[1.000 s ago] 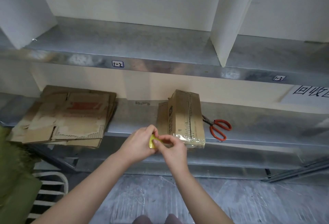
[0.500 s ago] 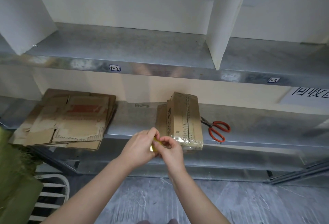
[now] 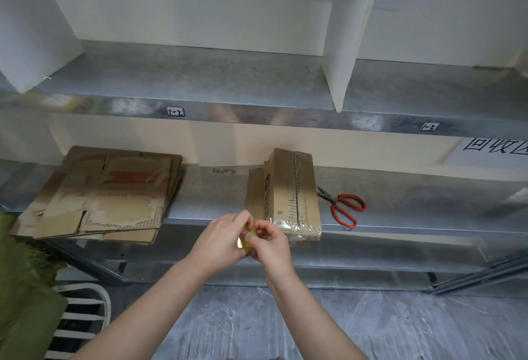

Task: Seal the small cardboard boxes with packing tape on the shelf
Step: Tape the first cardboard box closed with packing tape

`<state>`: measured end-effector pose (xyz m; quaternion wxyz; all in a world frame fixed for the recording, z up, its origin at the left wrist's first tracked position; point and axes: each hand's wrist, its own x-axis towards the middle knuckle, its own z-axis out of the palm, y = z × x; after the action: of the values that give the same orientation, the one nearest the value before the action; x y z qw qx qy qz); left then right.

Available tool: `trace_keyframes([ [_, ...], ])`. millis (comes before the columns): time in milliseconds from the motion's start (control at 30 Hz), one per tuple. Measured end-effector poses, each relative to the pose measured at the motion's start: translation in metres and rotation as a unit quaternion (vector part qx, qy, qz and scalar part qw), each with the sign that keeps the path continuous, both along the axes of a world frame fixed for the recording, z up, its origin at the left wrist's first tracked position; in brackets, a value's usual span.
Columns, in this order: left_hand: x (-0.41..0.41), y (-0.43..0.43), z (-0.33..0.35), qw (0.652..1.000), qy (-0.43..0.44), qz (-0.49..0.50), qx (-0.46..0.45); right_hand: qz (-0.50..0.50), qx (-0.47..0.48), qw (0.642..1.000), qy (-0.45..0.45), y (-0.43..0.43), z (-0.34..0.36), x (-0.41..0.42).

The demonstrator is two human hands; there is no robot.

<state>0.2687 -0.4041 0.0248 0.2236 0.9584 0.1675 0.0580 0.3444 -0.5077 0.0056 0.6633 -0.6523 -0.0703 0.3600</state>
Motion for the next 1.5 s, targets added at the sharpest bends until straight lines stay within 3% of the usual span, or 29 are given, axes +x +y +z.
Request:
trace_keyframes([
  [567,0.009,0.004,-0.001,0.999,0.017,0.005,-0.048,-0.033,-0.003,0.999,-0.001,-0.003,-0.009,0.007],
  [800,0.005,0.008,-0.001,0.997,0.032,-0.009,-0.063,-0.015,-0.051,0.995,-0.090,-0.001,-0.010,0.011],
  [1267,-0.010,0.005,0.003,0.997,0.011,0.055,-0.057,0.029,-0.072,0.978,-0.195,-0.001,0.001,-0.001],
  [1500,-0.016,0.008,0.004,0.991,0.008,0.088,-0.096,0.046,-0.085,0.952,-0.292,0.000,0.001,-0.005],
])
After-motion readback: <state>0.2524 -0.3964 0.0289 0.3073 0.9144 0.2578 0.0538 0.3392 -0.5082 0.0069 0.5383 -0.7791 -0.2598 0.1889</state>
